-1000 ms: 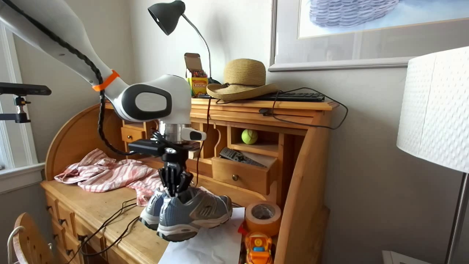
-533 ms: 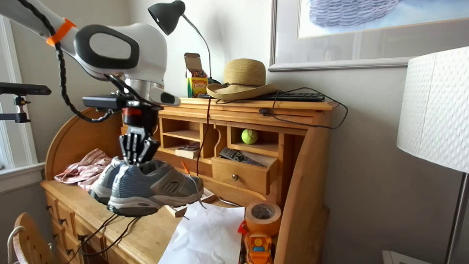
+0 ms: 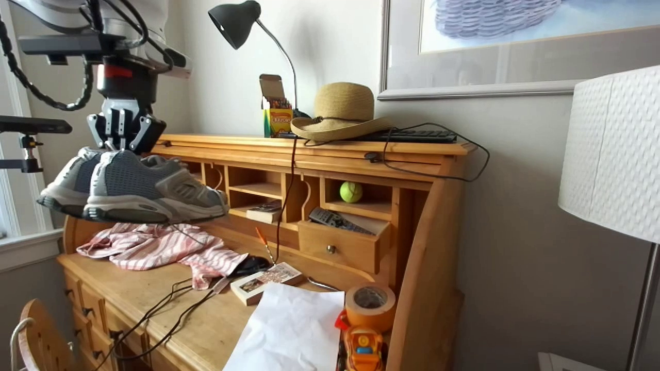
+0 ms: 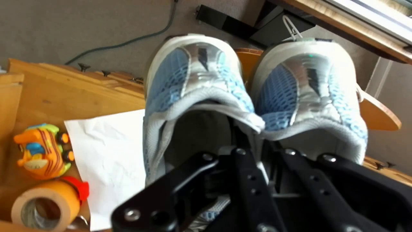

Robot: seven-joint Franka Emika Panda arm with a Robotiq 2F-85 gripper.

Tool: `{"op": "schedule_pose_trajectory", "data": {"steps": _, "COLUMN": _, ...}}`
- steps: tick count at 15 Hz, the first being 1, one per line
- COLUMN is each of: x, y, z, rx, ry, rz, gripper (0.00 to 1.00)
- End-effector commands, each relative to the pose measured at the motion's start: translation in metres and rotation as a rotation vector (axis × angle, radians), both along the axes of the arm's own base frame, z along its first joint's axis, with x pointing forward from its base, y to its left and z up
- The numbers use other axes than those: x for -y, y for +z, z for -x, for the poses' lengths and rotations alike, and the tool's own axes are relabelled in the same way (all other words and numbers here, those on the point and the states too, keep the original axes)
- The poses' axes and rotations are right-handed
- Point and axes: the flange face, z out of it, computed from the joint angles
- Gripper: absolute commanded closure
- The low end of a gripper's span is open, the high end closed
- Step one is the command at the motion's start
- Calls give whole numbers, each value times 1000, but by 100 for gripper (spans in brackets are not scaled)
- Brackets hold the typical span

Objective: Put the shoes on the top cabinet

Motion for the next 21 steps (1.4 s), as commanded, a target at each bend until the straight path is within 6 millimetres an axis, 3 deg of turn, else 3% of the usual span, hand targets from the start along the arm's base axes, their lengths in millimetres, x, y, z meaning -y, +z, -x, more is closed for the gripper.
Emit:
{"op": "schedule_pose_trajectory", "data": {"steps": 1, "x": -43, "y": 39, "z": 3, "rx": 112, "ry": 164, "rz": -20, "gripper": 96}}
{"op": "schedule_pose_trajectory", "data": {"steps": 8, "x": -133, "y": 82, "z": -13, "rx": 318, "ry": 286, "rz": -241, "gripper": 96}}
{"op": "schedule_pose_trajectory", "data": {"steps": 9, "x": -122, "y": 60, "z": -15, "rx": 272, "ry": 255, "rz": -175, "gripper": 85}}
{"op": "schedule_pose_trajectory", "data": {"steps": 11, "x": -136, "y": 69, "z": -16, "rx": 291, "ry": 276, "rz": -208, "gripper": 85}}
{"op": "schedule_pose_trajectory", "data": {"steps": 16, "x": -134, "y": 70, "z": -16, "rx": 295, "ry": 277, "rz": -214, "gripper": 85}}
{"op": "schedule_pose_trajectory", "data": {"steps": 17, "x": -134, "y": 70, "z": -16, "rx": 295, "ry": 277, "rz": -214, "gripper": 96}}
{"op": "schedule_pose_trajectory", "data": {"steps": 21, "x": -181, "y": 95, "z": -27, "rx": 385, "ry": 364, "rz": -172, "gripper": 96}}
